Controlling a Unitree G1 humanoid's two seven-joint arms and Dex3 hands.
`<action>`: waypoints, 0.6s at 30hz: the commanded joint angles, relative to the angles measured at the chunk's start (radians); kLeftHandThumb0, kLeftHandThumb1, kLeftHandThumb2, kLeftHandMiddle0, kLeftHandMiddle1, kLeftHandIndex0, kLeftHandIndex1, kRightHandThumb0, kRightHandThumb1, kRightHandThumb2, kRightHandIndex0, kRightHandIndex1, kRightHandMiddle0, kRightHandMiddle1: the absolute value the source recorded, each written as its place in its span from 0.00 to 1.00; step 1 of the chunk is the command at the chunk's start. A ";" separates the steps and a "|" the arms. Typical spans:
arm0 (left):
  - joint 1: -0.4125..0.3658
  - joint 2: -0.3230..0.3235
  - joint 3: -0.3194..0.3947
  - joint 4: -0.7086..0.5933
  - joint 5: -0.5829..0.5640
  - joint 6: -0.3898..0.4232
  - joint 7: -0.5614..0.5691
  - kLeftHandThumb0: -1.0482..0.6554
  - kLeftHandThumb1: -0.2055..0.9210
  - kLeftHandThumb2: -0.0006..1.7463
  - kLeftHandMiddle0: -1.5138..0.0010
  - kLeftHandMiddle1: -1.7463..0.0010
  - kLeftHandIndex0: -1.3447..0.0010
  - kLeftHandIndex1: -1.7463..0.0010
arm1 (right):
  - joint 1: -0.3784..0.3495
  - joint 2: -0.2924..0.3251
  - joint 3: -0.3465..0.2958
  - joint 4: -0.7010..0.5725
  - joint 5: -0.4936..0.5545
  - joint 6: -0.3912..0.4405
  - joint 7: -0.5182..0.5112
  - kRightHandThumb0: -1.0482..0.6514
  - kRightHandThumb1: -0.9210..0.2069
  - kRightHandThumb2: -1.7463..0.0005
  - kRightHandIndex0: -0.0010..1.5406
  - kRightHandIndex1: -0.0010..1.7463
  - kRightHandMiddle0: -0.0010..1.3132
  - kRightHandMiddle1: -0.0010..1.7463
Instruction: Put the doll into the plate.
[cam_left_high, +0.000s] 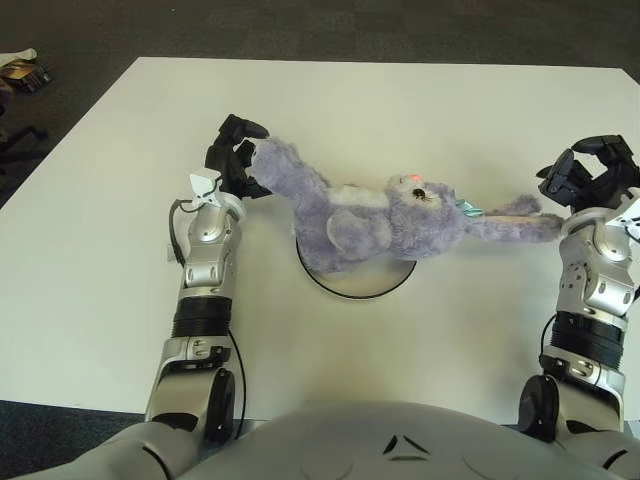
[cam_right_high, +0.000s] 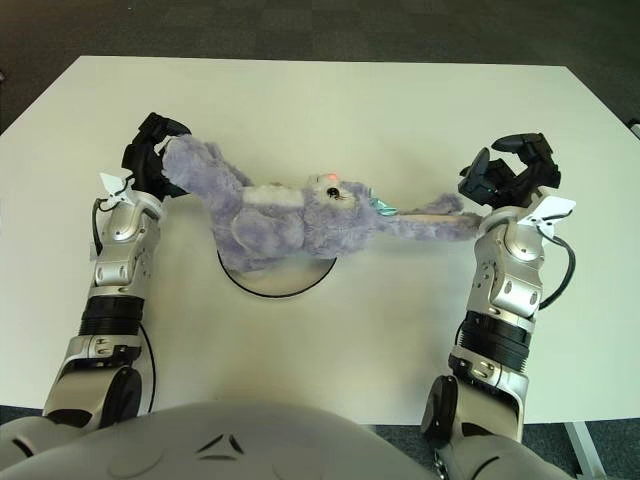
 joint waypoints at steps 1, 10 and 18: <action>-0.012 -0.002 0.006 -0.003 0.001 -0.004 0.015 0.61 0.47 0.76 0.67 0.00 0.64 0.00 | -0.016 -0.015 -0.001 0.040 -0.015 -0.026 -0.019 0.62 0.74 0.11 0.54 0.93 0.42 1.00; -0.011 -0.006 0.002 -0.005 0.010 -0.007 0.027 0.61 0.47 0.75 0.67 0.00 0.64 0.00 | -0.028 -0.027 0.009 0.126 -0.047 -0.079 -0.042 0.62 0.74 0.11 0.54 0.94 0.41 1.00; -0.011 -0.007 -0.003 0.002 0.015 -0.018 0.023 0.61 0.48 0.75 0.68 0.00 0.65 0.00 | -0.036 -0.016 0.036 0.167 -0.075 -0.067 -0.072 0.62 0.73 0.12 0.53 0.95 0.41 1.00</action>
